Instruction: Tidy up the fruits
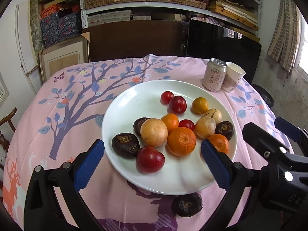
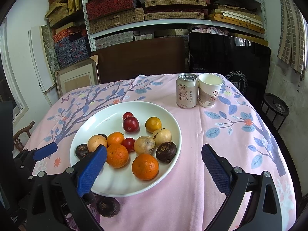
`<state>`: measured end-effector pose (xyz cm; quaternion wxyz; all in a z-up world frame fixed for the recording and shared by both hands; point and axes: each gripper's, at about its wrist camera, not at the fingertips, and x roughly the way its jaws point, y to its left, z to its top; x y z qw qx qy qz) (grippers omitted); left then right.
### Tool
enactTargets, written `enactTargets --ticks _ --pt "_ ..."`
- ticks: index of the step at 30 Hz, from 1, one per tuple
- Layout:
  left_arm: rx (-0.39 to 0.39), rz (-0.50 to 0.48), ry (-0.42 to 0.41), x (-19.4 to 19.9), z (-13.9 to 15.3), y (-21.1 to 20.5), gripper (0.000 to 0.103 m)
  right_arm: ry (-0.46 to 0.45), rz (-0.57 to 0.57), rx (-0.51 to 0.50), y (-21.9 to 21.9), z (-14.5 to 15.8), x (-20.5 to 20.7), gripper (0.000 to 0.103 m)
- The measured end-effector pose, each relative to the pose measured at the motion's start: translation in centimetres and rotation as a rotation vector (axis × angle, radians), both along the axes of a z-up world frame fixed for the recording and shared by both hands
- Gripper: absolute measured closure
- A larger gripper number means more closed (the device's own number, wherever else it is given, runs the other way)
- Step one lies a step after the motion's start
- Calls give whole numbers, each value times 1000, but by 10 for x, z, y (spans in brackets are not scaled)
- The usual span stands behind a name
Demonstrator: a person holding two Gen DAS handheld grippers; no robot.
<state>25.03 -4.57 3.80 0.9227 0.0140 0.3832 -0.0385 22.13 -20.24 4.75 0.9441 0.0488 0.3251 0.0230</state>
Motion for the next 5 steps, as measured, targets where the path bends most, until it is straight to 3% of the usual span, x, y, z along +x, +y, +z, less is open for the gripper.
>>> enactTargets --ticks 5 --pt "23 6 -16 -2 2 -1 5 1 2 -3 0 -1 0 4"
